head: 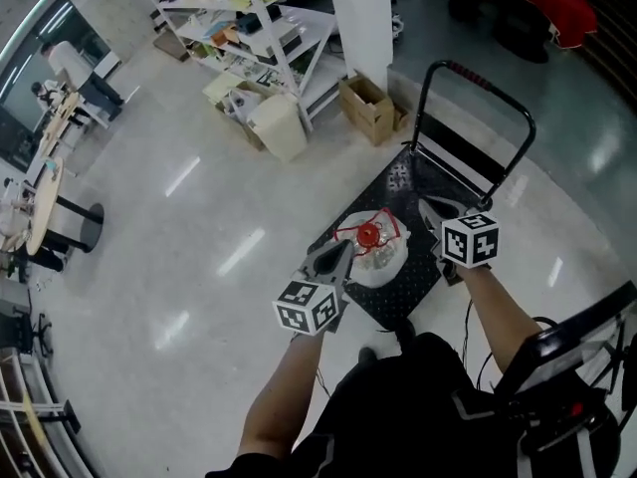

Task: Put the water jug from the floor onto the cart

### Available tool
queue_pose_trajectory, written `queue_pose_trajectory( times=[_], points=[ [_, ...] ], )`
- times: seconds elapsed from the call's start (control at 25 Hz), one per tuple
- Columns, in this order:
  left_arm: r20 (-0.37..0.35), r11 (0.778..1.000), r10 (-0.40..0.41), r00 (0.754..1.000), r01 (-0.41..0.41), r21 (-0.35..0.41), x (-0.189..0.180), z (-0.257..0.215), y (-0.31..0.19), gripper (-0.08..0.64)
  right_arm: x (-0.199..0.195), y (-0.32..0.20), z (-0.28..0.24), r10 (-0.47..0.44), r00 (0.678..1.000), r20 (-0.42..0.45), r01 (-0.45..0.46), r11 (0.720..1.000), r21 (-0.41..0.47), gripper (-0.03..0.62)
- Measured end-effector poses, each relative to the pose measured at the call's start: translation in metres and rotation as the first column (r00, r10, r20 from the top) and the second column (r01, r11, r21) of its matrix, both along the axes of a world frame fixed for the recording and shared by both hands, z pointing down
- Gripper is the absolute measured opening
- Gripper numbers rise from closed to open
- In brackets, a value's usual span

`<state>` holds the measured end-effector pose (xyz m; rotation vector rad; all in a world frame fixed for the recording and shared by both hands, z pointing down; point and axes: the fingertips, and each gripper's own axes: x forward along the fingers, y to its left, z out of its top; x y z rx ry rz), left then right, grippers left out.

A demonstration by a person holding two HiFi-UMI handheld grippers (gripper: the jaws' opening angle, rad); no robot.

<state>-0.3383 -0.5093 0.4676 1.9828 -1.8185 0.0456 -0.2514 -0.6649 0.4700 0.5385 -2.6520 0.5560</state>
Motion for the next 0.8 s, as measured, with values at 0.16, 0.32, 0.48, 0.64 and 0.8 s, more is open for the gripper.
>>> queue_pose_trajectory(
  times=[0.16, 0.32, 0.48, 0.64, 0.8],
  points=[
    [-0.012, 0.993, 0.101, 0.995, -0.100, 0.064, 0.032, -0.013, 0.010, -0.005, 0.046, 0.033, -0.030, 0.041, 0.999, 0.012, -0.042, 0.997, 0.057, 0.002],
    [-0.029, 0.977, 0.187, 0.982, -0.182, 0.112, 0.065, -0.017, 0.012, -0.006, 0.112, 0.059, -0.038, 0.154, 0.988, 0.003, -0.154, 0.984, 0.086, 0.002],
    [-0.062, 0.955, 0.278, 0.959, -0.268, 0.130, 0.103, -0.016, 0.022, -0.005, 0.187, 0.093, -0.043, 0.272, 0.961, -0.036, -0.267, 0.957, 0.116, 0.002],
    [-0.046, 0.904, 0.409, 0.911, -0.398, 0.157, 0.147, -0.036, 0.019, -0.005, 0.261, 0.117, -0.058, 0.418, 0.909, -0.015, -0.410, 0.898, 0.160, 0.002],
    [-0.008, 0.872, 0.466, 0.884, -0.458, 0.175, 0.203, -0.067, 0.042, -0.005, 0.332, 0.162, -0.070, 0.482, 0.876, -0.002, -0.476, 0.865, 0.161, 0.002]
  ],
)
